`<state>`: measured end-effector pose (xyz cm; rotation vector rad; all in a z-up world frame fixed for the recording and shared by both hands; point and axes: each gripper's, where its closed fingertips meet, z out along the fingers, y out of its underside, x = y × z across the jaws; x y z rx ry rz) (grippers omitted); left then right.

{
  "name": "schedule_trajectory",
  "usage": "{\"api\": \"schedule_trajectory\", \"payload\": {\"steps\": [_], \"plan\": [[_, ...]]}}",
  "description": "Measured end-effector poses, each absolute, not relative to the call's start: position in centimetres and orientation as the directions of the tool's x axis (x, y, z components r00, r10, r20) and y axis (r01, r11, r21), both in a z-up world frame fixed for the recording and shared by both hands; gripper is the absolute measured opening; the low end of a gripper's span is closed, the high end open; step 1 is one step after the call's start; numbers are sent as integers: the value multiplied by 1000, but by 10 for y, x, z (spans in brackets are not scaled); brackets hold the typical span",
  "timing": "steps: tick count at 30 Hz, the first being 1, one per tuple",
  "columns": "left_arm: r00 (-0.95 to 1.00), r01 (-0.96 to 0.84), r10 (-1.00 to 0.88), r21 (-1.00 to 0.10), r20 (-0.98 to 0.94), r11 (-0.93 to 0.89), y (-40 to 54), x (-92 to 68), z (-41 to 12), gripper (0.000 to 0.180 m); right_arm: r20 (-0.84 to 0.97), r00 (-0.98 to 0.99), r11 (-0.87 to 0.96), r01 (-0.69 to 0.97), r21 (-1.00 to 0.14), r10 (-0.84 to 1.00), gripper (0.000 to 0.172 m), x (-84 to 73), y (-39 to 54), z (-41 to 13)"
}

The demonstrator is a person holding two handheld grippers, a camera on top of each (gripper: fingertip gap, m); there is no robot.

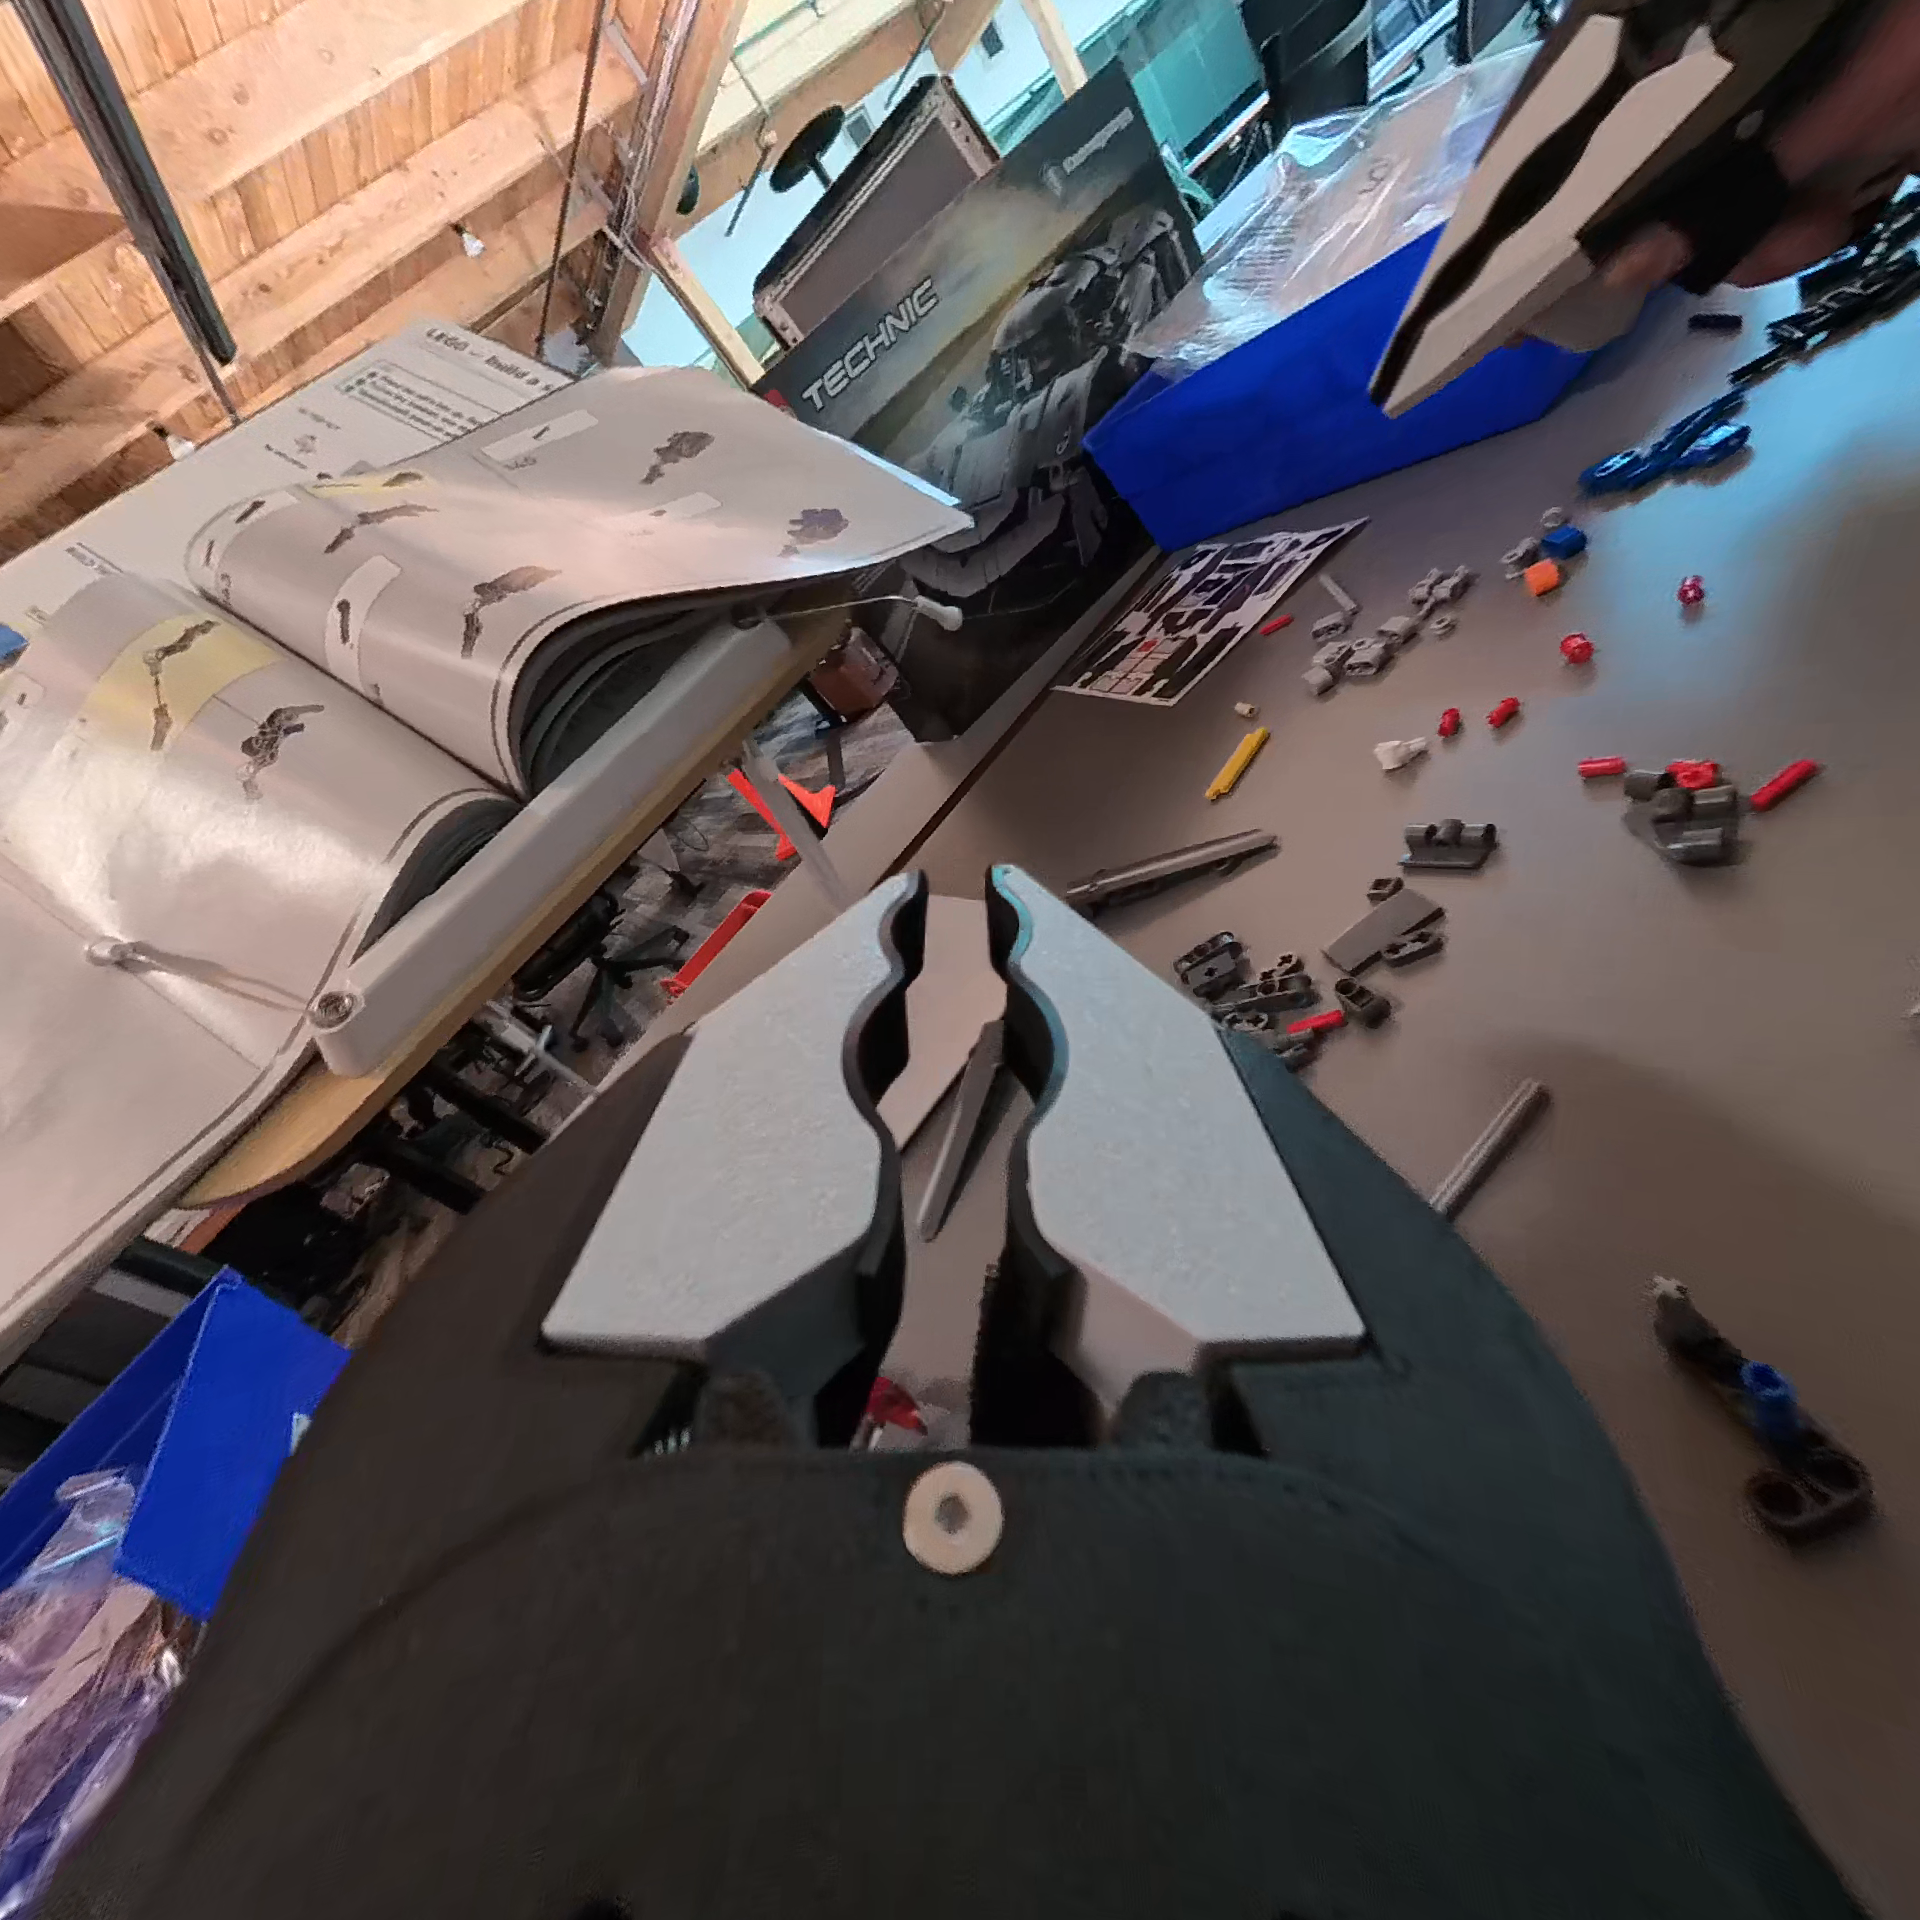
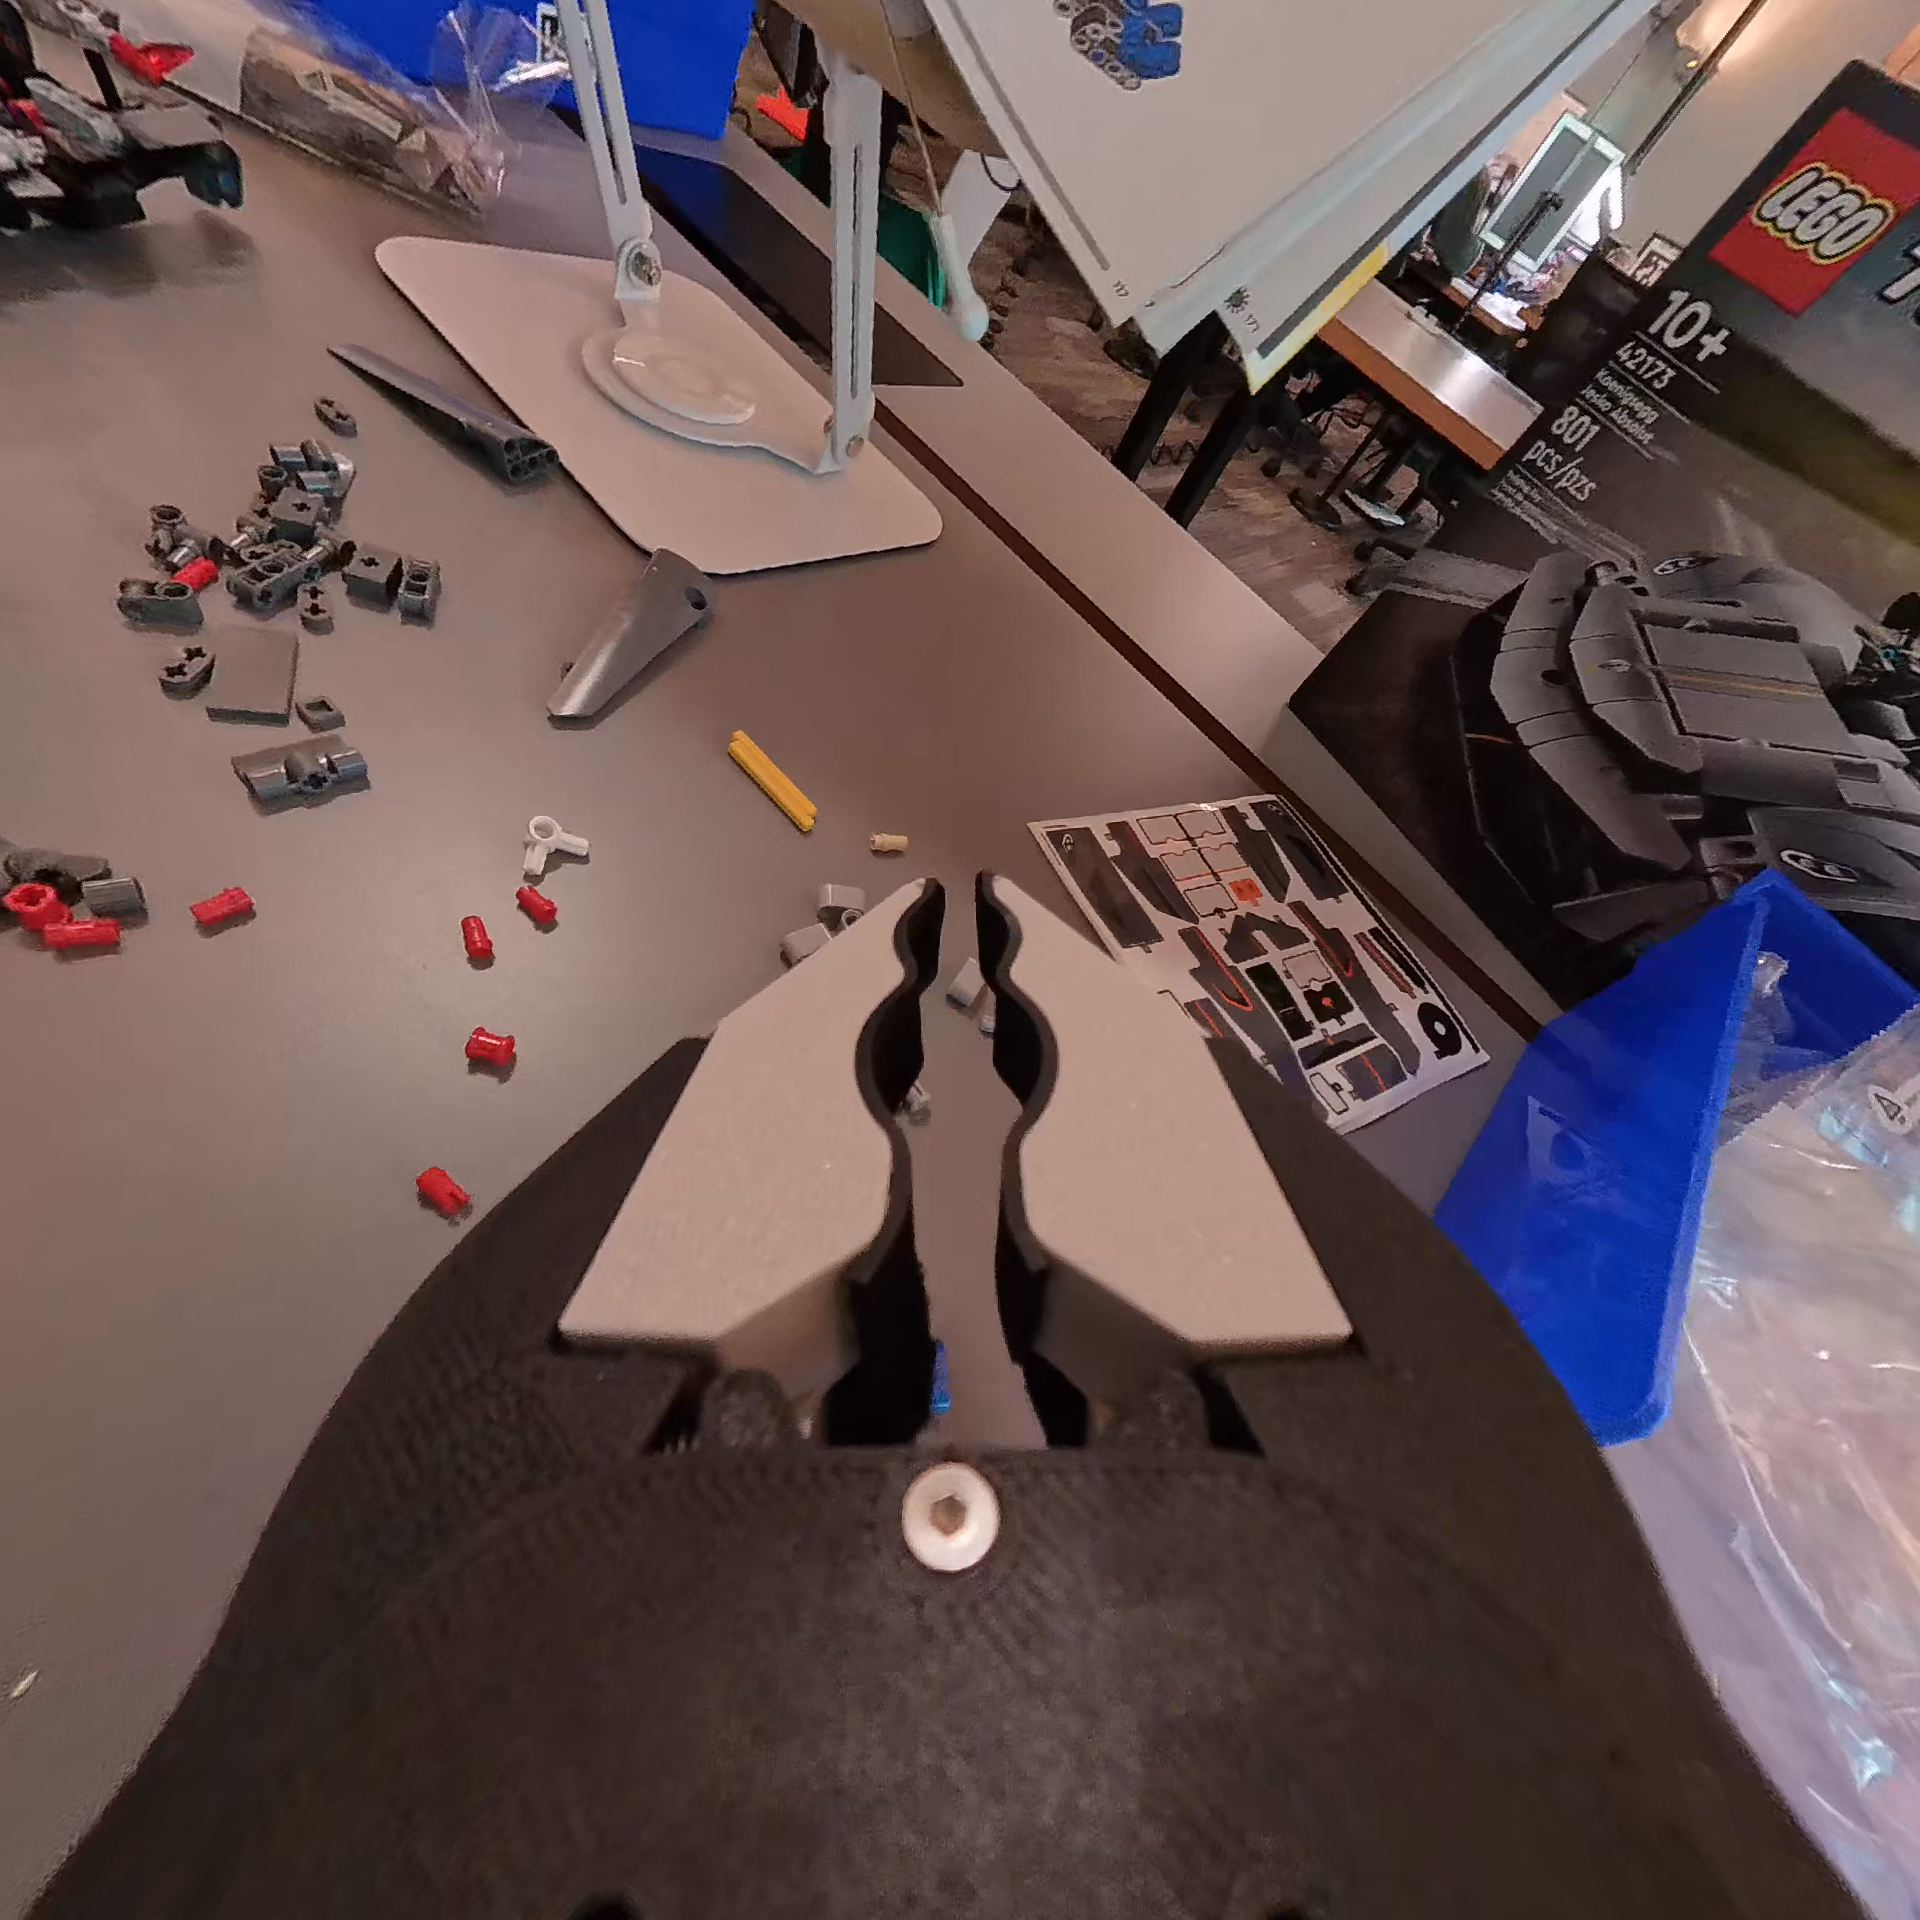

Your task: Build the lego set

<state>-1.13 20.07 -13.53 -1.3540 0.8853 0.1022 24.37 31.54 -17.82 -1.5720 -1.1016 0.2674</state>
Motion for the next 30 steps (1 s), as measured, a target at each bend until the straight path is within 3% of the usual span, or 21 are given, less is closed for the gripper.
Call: {"api": "schedule_trajectory", "payload": {"steps": [10, 30], "plan": [[730, -509, -442, -846, -522, 159, 212, -21, -144, 34, 396, 509, 91, 523, -848, 764, 3, 239, 313, -185], [709, -549, -484, -832, -512, 76, 217, -27, -160, 23, 400, 495, 86, 542, -836, 771, 3, 238, 314, -193]]}}
